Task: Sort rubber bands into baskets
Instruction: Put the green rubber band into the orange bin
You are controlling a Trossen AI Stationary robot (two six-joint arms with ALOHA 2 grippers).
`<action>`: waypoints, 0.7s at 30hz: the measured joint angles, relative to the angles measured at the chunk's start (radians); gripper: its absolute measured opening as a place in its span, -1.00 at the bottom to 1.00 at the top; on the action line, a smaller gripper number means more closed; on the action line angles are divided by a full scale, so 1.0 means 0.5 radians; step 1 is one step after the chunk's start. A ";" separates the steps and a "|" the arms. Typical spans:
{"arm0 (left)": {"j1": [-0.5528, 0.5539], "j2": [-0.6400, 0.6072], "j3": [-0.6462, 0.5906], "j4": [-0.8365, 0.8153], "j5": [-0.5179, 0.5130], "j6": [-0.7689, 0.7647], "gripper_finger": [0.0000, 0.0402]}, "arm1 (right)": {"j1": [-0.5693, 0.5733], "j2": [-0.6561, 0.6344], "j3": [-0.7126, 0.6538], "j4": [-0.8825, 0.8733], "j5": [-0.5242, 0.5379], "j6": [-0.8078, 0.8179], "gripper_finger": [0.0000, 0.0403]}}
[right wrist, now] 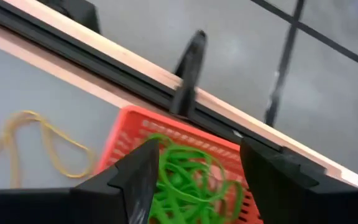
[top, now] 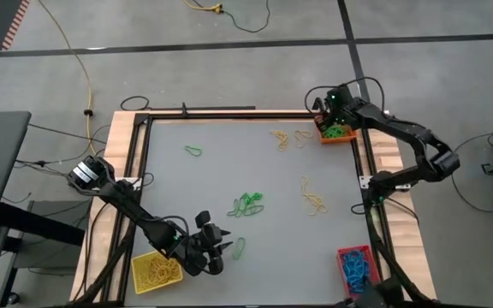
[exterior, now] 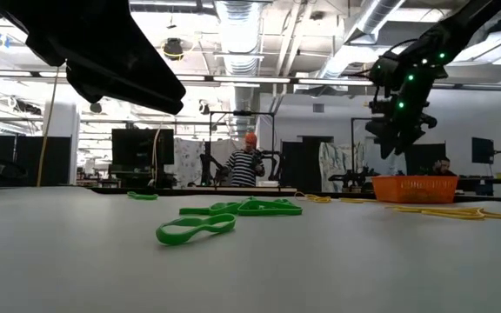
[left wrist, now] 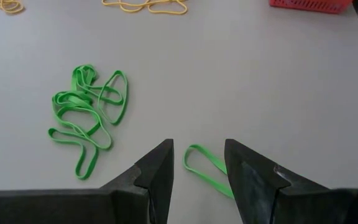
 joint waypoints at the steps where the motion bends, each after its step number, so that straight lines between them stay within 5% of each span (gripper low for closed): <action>1: 0.000 0.000 0.000 0.000 0.000 0.000 -0.34 | 0.014 -0.009 0.000 0.002 -0.024 0.013 0.27; 21: -0.003 0.000 0.002 -0.051 -0.040 0.040 -0.34 | 0.905 -0.112 0.000 -0.106 -0.167 0.116 0.27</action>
